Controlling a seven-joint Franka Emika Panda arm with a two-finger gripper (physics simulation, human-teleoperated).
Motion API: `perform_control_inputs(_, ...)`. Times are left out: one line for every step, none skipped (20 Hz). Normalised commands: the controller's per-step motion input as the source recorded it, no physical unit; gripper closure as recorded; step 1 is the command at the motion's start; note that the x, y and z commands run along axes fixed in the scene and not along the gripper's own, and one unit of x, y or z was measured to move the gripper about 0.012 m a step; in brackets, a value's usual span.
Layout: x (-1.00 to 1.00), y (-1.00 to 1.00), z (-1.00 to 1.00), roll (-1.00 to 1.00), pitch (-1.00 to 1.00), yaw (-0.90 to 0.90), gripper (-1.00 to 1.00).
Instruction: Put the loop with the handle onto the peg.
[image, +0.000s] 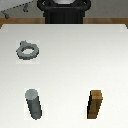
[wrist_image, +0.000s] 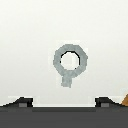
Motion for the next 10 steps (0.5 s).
perform_control_inputs(0.00, 0.00, 0.00, 0.00, 0.00, 0.00, -1.00)
perform_control_inputs(0.00, 0.00, -1.00, 0.00, 0.00, 0.00, -1.00)
perform_control_inputs(0.00, 0.00, -1.00, 0.00, 0.00, 0.00, -1.00)
perform_control_inputs(0.00, 0.00, -1.00, 0.00, 0.00, 0.00, -1.00)
perform_control_inputs(0.00, 0.00, -1.00, 0.00, 0.00, 0.00, -1.00)
perform_control_inputs(0.00, 0.00, -1.00, 0.00, 0.00, 0.00, -1.00)
perform_control_inputs(0.00, 0.00, -1.00, 0.00, 0.00, 0.00, -1.00)
perform_control_inputs(0.00, 0.00, -1.00, 0.00, 0.00, 0.00, -1.00)
perform_control_inputs(0.00, 0.00, -1.00, 0.00, 0.00, 0.00, -1.00)
perform_control_inputs(0.00, 0.25, -1.00, 0.00, 0.00, 0.00, -1.00)
